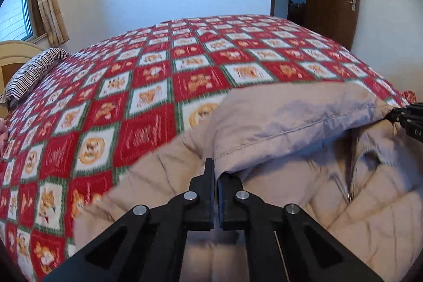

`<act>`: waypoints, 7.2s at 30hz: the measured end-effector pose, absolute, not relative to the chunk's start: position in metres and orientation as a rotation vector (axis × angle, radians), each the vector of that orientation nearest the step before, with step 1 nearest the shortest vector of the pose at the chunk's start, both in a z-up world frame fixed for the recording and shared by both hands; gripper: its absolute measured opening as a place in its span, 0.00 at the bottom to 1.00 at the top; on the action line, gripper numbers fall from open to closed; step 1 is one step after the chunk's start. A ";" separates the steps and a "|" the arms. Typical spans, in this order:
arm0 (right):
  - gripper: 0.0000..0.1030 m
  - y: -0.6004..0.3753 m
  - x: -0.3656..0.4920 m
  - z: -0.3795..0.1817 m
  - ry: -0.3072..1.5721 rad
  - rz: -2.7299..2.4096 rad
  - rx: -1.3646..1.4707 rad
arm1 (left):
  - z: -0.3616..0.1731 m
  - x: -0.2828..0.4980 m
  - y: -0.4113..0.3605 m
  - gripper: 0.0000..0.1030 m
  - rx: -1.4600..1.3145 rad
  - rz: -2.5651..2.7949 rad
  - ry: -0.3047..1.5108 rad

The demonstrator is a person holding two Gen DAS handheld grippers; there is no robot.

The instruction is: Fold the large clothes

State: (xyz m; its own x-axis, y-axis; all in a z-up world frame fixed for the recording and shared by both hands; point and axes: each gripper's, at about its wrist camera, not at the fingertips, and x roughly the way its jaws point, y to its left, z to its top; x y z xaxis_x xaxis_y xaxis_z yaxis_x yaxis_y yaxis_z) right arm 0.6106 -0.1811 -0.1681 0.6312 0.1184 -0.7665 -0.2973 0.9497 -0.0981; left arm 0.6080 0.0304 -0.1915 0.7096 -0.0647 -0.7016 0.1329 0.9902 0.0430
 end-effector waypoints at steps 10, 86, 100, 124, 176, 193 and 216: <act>0.09 -0.181 0.602 -0.179 0.844 0.213 -0.271 | -0.158 0.580 0.022 0.02 0.187 -0.035 0.673; 0.70 -0.117 0.651 -0.219 0.894 0.171 -0.178 | -0.238 0.689 0.008 0.99 0.025 0.085 0.913; 0.73 -0.113 0.652 -0.221 0.902 0.148 -0.212 | -0.240 0.690 0.008 0.99 0.035 0.088 0.915; 0.84 -0.137 0.624 -0.191 0.908 0.204 -0.176 | -0.178 0.623 0.018 0.99 0.041 0.027 0.857; 0.86 -0.279 0.257 -0.202 0.850 0.045 0.007 | -0.214 0.247 0.060 0.99 -0.100 0.006 0.821; 0.82 -0.299 0.195 -0.224 0.887 0.071 0.137 | -0.230 0.185 0.095 0.99 -0.166 0.052 0.822; 0.16 -0.297 0.169 -0.214 0.837 0.193 0.260 | -0.199 0.157 0.095 0.10 -0.173 -0.097 0.718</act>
State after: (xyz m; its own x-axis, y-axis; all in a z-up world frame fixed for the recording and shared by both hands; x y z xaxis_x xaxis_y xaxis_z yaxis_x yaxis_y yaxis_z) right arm 0.1694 -0.2970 -0.2141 0.6549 0.2697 -0.7059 -0.0661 0.9510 0.3020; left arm 0.1573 0.0955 -0.1987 0.7492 -0.1473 -0.6458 0.0288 0.9813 -0.1904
